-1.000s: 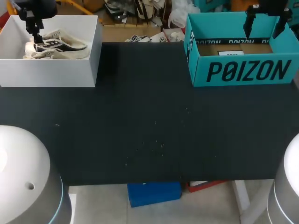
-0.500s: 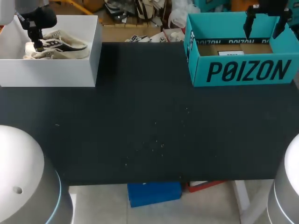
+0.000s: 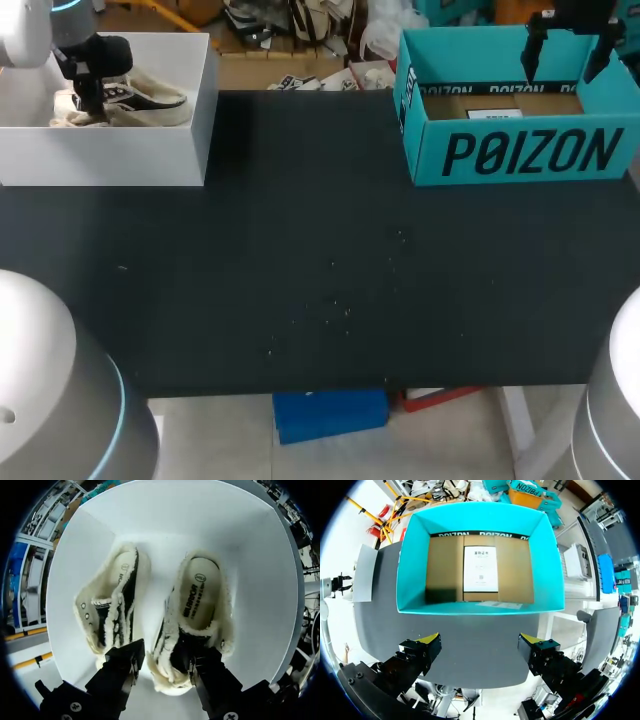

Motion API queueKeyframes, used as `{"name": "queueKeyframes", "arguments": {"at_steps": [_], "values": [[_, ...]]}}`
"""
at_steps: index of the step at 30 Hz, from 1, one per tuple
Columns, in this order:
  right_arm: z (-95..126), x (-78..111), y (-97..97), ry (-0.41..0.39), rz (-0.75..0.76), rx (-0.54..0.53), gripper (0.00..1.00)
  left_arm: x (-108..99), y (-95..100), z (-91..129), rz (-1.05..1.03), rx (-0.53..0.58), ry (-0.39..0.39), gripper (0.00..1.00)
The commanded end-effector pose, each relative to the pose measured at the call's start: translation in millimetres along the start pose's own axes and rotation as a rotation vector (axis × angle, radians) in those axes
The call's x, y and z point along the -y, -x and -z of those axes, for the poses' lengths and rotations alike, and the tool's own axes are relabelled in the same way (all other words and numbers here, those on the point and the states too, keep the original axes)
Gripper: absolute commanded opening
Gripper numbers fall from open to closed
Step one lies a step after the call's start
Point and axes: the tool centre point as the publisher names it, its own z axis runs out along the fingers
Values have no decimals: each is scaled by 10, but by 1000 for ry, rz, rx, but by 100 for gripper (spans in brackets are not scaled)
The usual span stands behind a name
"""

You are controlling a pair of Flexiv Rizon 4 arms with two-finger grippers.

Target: Take the shoe out of the shoebox, open the shoe tongue, remove and reinsert the insole, then place the shoe into the shoebox

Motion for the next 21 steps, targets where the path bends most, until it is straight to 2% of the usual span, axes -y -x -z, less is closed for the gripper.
{"name": "queueKeyframes", "arguments": {"at_steps": [1,16,17,18,20,21], "values": [[3,1,-2,0,0,0,100,44,104,-198,-8,-24,0,47],[3,1,-2,0,0,0,100,102,-10,-495,-37,-87,12,39],[3,1,-2,0,0,0,100,105,-21,-507,-39,-91,11,37],[3,1,-2,0,0,0,100,105,-26,-512,-41,-94,15,28],[3,1,-2,0,0,0,100,102,-36,-528,-39,-100,15,0],[3,1,-2,0,0,0,100,102,-40,-532,-39,-103,18,0]]}}
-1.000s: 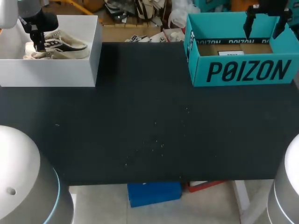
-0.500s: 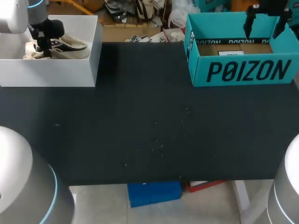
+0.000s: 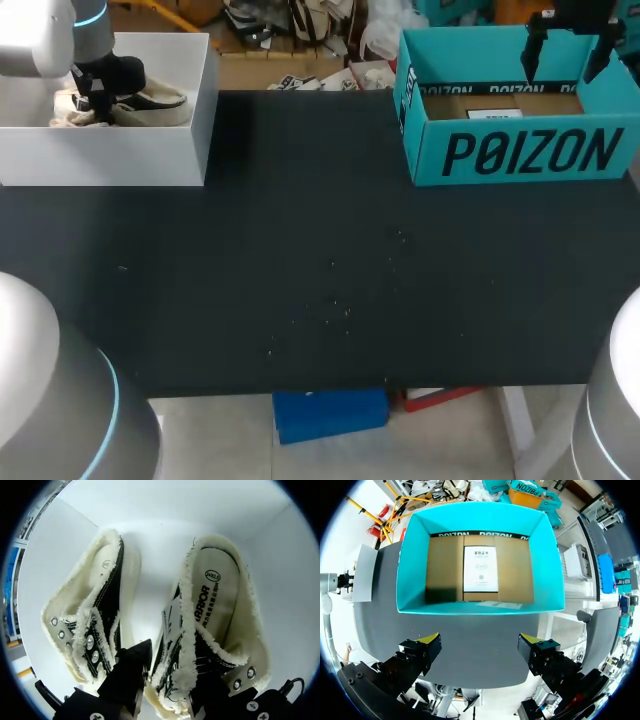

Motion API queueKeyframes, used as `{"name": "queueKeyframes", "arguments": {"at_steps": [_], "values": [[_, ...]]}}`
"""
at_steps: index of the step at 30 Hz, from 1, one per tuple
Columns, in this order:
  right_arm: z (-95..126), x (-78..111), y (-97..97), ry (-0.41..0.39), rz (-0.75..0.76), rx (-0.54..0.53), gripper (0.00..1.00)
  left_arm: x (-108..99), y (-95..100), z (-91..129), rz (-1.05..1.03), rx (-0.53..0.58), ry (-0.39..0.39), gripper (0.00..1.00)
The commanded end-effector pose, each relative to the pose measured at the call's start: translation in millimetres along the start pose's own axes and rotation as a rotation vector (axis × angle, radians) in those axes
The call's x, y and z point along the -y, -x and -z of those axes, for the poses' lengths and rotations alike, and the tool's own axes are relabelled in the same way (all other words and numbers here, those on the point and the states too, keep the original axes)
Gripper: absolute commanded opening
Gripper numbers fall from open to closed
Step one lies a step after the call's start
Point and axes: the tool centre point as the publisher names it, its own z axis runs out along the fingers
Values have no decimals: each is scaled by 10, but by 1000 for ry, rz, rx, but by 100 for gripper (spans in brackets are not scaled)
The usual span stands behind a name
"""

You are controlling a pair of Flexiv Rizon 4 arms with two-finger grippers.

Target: Take the shoe out of the shoebox, open the shoe tongue, remove and reinsert the insole, then place the shoe into the shoebox

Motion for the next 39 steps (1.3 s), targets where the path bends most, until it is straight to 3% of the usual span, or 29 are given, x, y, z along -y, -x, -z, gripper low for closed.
{"name": "queueKeyframes", "arguments": {"at_steps": [1,6,13,19,27,33,39], "values": [[3,1,-2,0,0,0,100,9,25,-43,-7,-9,7,0],[3,1,-2,0,0,0,100,36,-4,93,-14,4,-14,0],[3,1,-2,0,0,0,100,62,-41,554,-57,30,-56,0],[3,1,-2,0,0,0,100,10,27,1080,-60,96,-55,0],[3,1,-2,0,0,0,100,86,147,2041,-65,188,-8,0],[3,1,-2,0,0,0,100,367,-98,2708,-76,213,7,0],[3,1,-2,0,0,0,100,870,-642,3142,-71,237,-10,0]]}}
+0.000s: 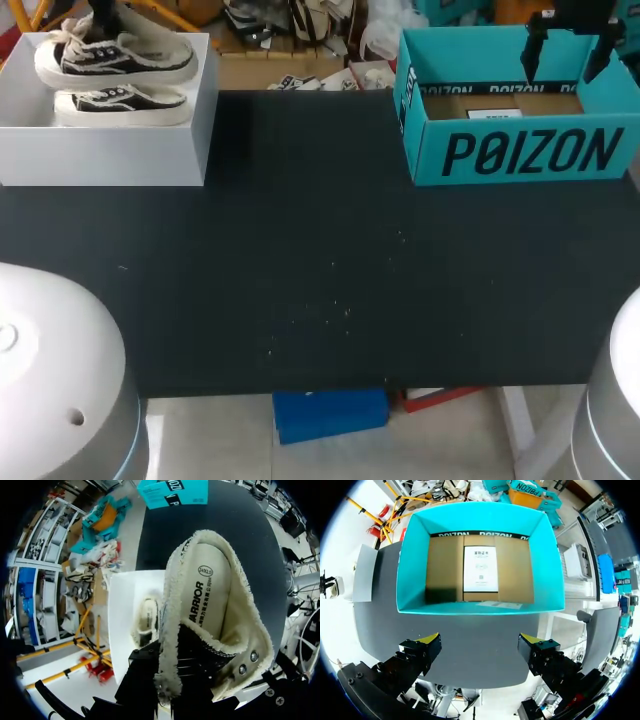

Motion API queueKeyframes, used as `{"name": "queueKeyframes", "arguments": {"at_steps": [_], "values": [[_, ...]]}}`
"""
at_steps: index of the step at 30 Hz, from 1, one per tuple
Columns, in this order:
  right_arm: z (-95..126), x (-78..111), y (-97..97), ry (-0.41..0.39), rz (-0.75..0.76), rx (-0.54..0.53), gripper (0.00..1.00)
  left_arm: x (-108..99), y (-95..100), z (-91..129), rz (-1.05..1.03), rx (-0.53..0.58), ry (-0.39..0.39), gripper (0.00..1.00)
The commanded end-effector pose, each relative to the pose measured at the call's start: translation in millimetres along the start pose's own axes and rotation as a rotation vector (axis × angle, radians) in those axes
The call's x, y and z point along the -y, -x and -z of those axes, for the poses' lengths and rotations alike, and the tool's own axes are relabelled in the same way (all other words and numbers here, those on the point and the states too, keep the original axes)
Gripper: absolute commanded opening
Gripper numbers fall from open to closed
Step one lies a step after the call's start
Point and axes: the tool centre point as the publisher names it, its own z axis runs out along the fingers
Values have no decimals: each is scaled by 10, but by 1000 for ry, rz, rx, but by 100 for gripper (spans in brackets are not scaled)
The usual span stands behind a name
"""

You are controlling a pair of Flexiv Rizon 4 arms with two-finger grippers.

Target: Take the shoe out of the shoebox, open the shoe tongue, remove and reinsert the insole, then place the shoe into the shoebox

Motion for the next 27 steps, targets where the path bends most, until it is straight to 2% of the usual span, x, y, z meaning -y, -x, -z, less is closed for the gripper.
{"name": "queueKeyframes", "arguments": {"at_steps": [1,4,7,10,16,22,27], "values": [[2,0,-2,0,0,0,100,403,-490,1032,-2,52,40,0],[2,0,-2,0,0,0,100,844,-854,1216,5,49,36,0],[2,0,-2,0,0,0,100,1223,-1191,1290,2,38,28,0],[2,0,-2,0,0,0,100,1638,-1580,1288,8,1,13,0],[2,0,-2,0,0,0,100,2232,-2107,1205,-4,-59,9,0],[2,0,-2,0,0,0,100,2653,-2396,1037,-44,-110,13,0],[2,0,-2,0,0,0,100,2828,-2520,751,-56,-150,-2,0]]}}
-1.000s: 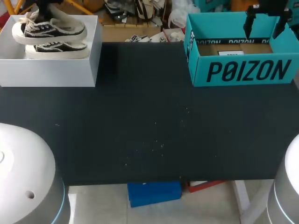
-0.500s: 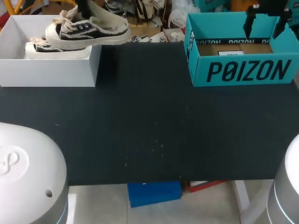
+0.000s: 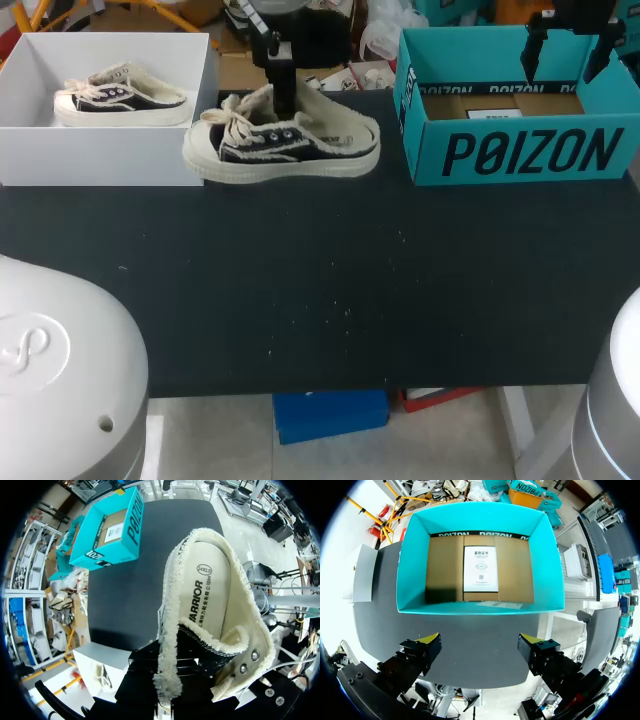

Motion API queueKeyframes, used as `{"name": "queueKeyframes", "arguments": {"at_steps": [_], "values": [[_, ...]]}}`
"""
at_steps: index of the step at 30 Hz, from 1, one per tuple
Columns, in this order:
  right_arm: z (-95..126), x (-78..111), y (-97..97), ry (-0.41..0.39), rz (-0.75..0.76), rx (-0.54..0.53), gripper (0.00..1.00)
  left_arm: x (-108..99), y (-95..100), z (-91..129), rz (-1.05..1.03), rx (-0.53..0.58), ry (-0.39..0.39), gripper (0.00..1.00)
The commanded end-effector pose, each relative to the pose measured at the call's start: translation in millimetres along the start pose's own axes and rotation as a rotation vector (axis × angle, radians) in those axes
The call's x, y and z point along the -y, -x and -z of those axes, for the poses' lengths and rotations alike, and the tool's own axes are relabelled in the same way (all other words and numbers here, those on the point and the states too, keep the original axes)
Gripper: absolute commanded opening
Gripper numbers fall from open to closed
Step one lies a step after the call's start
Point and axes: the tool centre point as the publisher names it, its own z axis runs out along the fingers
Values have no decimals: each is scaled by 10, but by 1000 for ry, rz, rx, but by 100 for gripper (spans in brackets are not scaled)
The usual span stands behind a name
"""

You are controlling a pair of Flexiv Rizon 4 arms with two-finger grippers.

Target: Take the shoe out of the shoebox, open the shoe tongue, remove and reinsert the insole, then place the shoe into the shoebox

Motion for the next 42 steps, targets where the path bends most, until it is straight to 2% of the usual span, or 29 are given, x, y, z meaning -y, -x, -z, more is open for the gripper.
{"name": "queueKeyframes", "arguments": {"at_steps": [1,3,6,11,15,27,36,37,38,39,42], "values": [[2,1,-2,0,0,0,100,221,31,-306,0,-30,6,0],[2,1,-2,0,0,0,100,267,21,-456,4,-55,-34,0],[2,1,-2,0,0,0,100,321,20,-720,10,-89,-45,0],[2,1,-2,0,0,0,100,396,24,-1109,-9,-115,-24,0],[2,1,-2,0,0,0,100,449,-5,-1413,-38,-131,-46,0],[2,1,-2,0,0,0,100,301,-156,-2212,-30,-178,-18,0],[2,1,-2,0,0,0,100,242,-239,-2463,-21,-210,-9,0],[2,1,-2,0,0,0,100,241,-242,-2466,-19,-214,-9,25],[2,1,-2,0,0,0,100,241,-243,-2466,-19,-215,-9,79],[2,1,-2,0,0,0,100,241,-250,-2432,-22,-209,-30,100],[2,1,-2,0,0,0,100,237,-241,-2263,-34,-183,-89,100]]}}
